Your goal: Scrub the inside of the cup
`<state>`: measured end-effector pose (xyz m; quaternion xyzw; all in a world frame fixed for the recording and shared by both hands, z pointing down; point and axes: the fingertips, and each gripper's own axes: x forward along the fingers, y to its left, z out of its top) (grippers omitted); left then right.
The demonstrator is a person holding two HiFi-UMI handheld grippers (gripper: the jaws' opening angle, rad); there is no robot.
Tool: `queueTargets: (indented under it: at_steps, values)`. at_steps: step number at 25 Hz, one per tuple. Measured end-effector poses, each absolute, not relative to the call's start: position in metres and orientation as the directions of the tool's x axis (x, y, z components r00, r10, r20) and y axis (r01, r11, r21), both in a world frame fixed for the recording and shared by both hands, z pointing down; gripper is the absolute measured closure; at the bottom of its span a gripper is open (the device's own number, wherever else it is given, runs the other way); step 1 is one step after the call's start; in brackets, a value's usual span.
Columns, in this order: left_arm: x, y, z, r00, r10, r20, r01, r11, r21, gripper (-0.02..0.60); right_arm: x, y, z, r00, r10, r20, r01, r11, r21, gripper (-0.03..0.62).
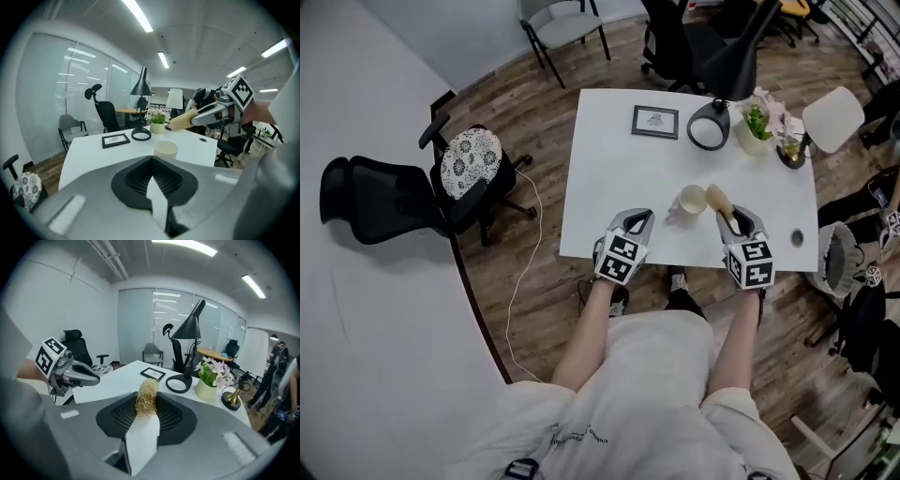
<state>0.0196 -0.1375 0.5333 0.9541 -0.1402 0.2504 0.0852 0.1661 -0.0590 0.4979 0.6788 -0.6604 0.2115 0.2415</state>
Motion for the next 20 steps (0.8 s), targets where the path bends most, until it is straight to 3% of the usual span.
queueTargets:
  at_steps: [7,14,20]
  values:
    - [0.045,-0.133,0.559,0.818,-0.217,0.533,-0.283,-0.958,0.044,0.560,0.185,-0.064,0.527,-0.175,-0.704,0.688,-0.958,0.284,0.048,0.456]
    - [0.072,-0.126,0.596,0.736,-0.213,0.642,-0.286,-0.958,0.010,0.508,0.192,-0.077,0.529,-0.330,-0.581,0.744,-0.823,0.563,0.075,0.454]
    - [0.089,-0.131,0.615,0.677,-0.225,0.701,-0.303,-0.953,-0.013,0.477,0.189,-0.089,0.539,-0.417,-0.484,0.769,-0.697,0.713,0.070,0.454]
